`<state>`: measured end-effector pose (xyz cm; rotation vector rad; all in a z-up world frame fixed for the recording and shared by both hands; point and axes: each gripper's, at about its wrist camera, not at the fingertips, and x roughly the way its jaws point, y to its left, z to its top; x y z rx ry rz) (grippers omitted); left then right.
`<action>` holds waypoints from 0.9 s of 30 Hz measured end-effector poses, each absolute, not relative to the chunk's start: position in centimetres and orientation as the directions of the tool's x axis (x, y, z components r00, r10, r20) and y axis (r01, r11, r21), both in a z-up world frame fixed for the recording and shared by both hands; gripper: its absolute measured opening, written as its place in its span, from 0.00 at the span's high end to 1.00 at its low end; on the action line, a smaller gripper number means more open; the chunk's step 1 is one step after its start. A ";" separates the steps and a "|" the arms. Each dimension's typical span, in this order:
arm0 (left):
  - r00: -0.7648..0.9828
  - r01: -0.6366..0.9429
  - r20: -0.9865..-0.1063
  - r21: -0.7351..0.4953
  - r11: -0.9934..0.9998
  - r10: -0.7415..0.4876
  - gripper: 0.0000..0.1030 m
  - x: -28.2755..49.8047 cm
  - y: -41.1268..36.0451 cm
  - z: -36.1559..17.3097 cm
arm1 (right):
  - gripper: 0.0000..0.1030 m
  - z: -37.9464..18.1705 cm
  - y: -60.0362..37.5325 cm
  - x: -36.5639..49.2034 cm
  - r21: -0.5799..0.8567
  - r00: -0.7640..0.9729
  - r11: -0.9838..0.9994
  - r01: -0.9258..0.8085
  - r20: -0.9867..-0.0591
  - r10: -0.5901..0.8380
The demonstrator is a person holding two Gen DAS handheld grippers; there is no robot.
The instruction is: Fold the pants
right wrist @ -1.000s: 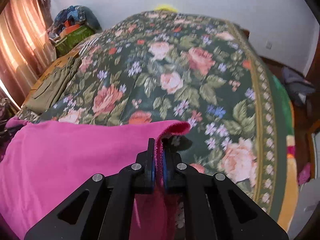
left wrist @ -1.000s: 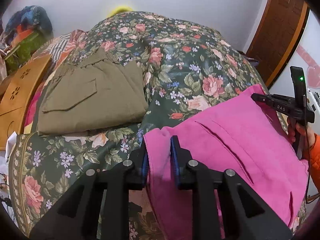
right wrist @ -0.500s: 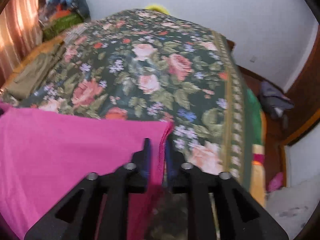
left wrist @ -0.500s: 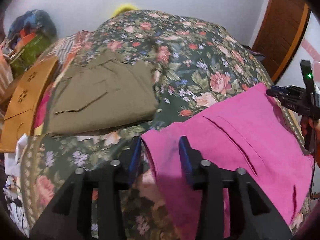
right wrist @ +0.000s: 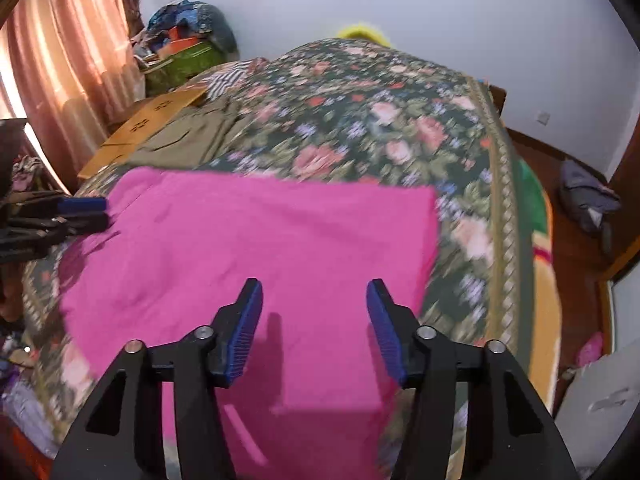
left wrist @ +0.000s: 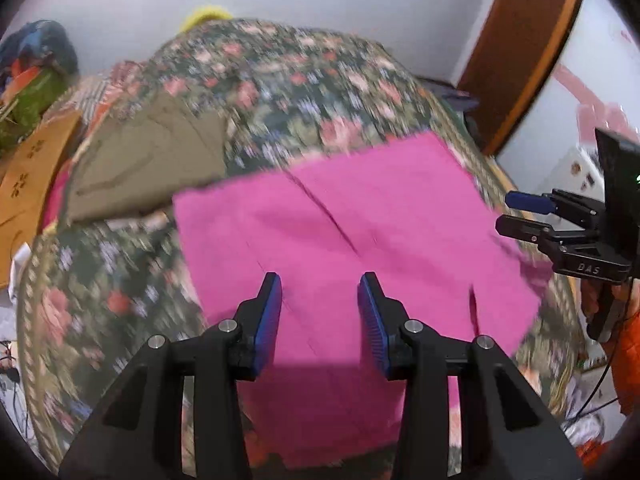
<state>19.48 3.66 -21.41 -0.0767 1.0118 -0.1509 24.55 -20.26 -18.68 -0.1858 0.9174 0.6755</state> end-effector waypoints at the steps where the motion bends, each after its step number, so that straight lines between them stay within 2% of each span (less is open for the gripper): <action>1: 0.522 0.089 -0.841 -0.115 0.989 -0.145 0.59 19.0 3.3 -21.8 | 0.50 -19.1 -20.3 23.9 0.140 0.405 0.780 -0.610 -0.790 0.459; 3: 0.544 0.076 -0.831 -0.085 0.993 -0.113 0.56 17.7 3.1 -22.3 | 0.50 -20.4 -20.3 22.9 0.151 0.376 0.783 -0.603 -0.812 0.446; 8: 0.548 0.026 -0.826 -0.142 0.989 -0.133 0.47 15.5 4.5 -23.0 | 0.50 -21.7 -22.6 21.5 0.236 0.359 0.811 -0.536 -0.805 0.472; 12: 0.571 0.046 -0.817 -0.074 0.996 -0.087 0.46 13.7 3.8 -22.9 | 0.50 -22.0 -23.7 20.2 0.234 0.382 0.836 -0.497 -0.806 0.453; 15: 0.582 0.046 -0.811 -0.034 0.998 -0.054 0.42 12.7 3.7 -22.4 | 0.50 -21.8 -24.1 19.7 0.230 0.386 0.844 -0.484 -0.809 0.442; 17: 0.586 0.034 -0.810 -0.021 0.999 -0.037 0.38 12.1 4.0 -22.1 | 0.50 -21.4 -24.4 19.3 0.200 0.396 0.854 -0.481 -0.819 0.415; 22: 0.608 -0.054 -0.794 -0.025 0.998 0.013 0.36 10.4 5.9 -20.0 | 0.50 -19.7 -25.9 18.2 0.159 0.439 0.880 -0.449 -0.818 0.372; 24: 0.614 -0.099 -0.789 -0.061 0.993 0.013 0.28 9.9 6.7 -19.2 | 0.50 -18.7 -26.1 17.8 0.153 0.465 0.883 -0.445 -0.802 0.373; 26: 0.608 -0.144 -0.794 -0.102 0.984 0.006 0.14 9.4 7.3 -18.8 | 0.49 -17.6 -25.9 17.4 0.132 0.498 0.883 -0.451 -0.784 0.371; 27: 0.596 -0.173 -0.803 -0.130 0.976 -0.002 0.12 9.2 7.5 -18.7 | 0.49 -17.1 -25.6 17.3 0.123 0.508 0.879 -0.460 -0.776 0.374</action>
